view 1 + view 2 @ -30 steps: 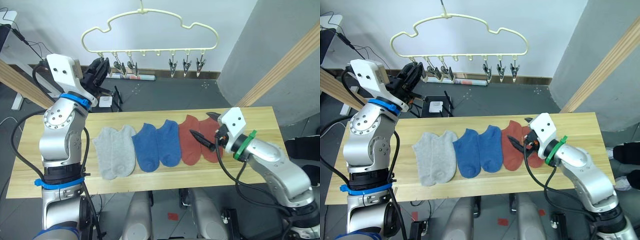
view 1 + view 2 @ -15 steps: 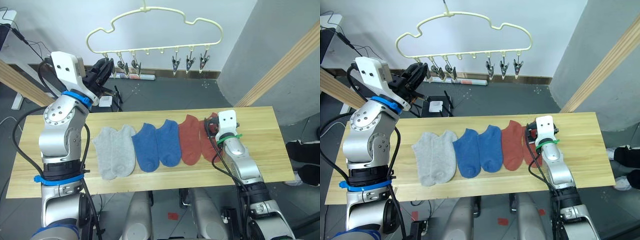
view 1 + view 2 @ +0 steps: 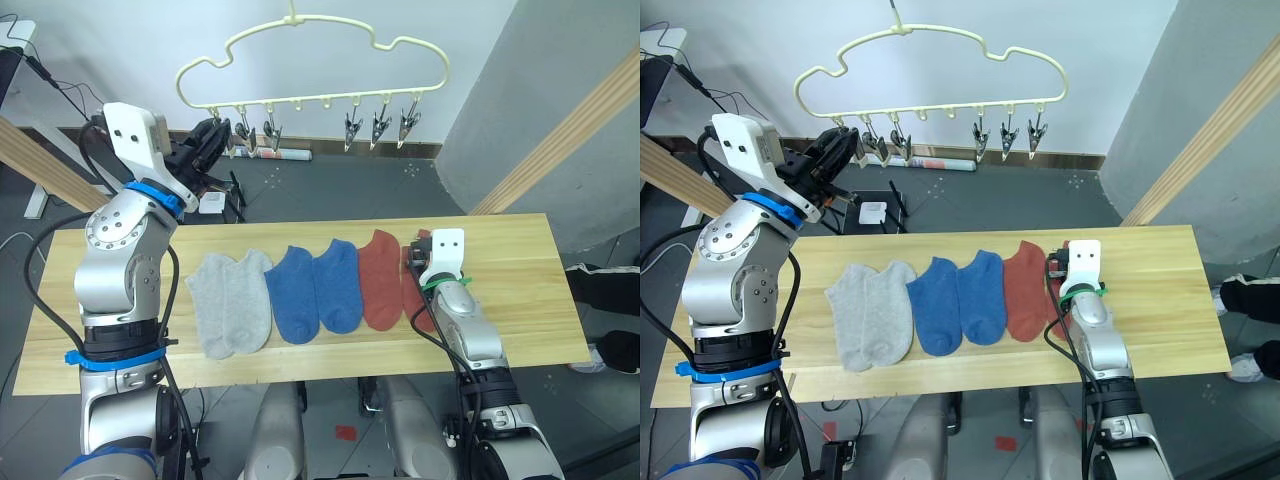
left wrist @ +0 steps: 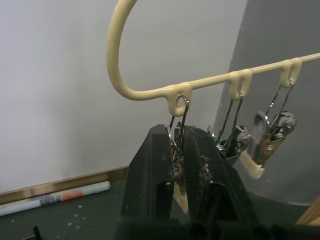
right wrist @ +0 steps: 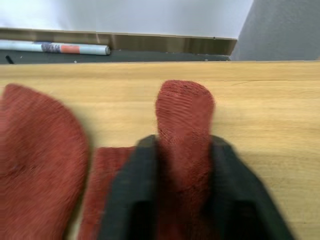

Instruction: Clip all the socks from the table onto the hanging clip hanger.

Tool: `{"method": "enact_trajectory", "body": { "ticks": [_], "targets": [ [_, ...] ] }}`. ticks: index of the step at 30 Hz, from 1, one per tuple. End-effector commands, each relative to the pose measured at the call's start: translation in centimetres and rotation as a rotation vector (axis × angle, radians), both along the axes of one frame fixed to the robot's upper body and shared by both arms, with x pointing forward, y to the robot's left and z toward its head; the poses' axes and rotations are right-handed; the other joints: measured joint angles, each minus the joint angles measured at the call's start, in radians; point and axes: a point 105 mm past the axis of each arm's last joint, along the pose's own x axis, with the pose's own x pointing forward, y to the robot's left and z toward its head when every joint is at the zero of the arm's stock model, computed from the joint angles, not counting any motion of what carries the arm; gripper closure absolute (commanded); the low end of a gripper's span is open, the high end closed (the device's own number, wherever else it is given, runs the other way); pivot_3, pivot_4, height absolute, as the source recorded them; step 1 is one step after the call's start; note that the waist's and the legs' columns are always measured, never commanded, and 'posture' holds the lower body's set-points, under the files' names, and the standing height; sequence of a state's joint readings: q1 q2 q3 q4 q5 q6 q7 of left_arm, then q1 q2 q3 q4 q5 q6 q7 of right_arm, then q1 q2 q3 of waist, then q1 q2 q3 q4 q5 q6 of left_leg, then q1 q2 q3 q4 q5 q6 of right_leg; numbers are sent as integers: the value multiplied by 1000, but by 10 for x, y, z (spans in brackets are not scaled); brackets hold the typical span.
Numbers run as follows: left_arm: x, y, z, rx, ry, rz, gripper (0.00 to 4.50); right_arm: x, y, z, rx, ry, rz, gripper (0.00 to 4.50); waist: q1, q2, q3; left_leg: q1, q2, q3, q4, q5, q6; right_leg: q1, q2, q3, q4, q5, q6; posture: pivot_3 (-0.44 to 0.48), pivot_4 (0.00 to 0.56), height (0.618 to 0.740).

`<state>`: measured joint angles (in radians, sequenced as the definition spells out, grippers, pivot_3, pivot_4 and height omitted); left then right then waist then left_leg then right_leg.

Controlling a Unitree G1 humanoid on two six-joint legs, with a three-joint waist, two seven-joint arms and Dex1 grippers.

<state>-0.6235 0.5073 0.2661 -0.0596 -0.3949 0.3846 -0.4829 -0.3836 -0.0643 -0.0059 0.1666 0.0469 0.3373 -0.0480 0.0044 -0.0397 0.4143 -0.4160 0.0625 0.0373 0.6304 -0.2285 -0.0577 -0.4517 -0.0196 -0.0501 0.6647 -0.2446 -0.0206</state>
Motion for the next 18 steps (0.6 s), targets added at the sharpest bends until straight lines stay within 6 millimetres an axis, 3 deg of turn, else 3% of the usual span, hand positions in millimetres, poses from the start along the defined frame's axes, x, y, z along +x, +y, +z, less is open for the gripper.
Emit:
{"method": "enact_trajectory", "body": {
  "ticks": [1,6,9,13,18],
  "targets": [
    [-8,3,18,-3,-49,-33,4364,-7,13,21,-39,-78,101,4480,0,0,0,0,0,0,0,0,0,0,0,0,0,0,0,8,460,740],
    [-12,0,23,-39,10,-131,4364,-28,83,87,-80,-276,508,4500,-6,1,2,-1,0,0,0,0,0,-2,1,1,0,0,0,14,463,740],
    [-11,4,28,-65,37,-153,4364,-45,125,110,-64,-324,718,4500,-6,1,2,-1,1,0,0,0,0,-3,3,0,1,0,0,19,462,740],
    [-11,7,35,-82,65,-176,4364,-53,164,128,-45,-358,871,4500,-4,1,2,-3,1,-2,-1,1,-1,-4,3,-1,1,0,0,24,457,740],
    [-11,9,41,-114,101,-203,4365,-40,198,134,-12,-343,915,4500,6,1,2,-5,0,-3,1,1,-1,-4,0,-3,0,0,0,34,448,740]
  ]
}}
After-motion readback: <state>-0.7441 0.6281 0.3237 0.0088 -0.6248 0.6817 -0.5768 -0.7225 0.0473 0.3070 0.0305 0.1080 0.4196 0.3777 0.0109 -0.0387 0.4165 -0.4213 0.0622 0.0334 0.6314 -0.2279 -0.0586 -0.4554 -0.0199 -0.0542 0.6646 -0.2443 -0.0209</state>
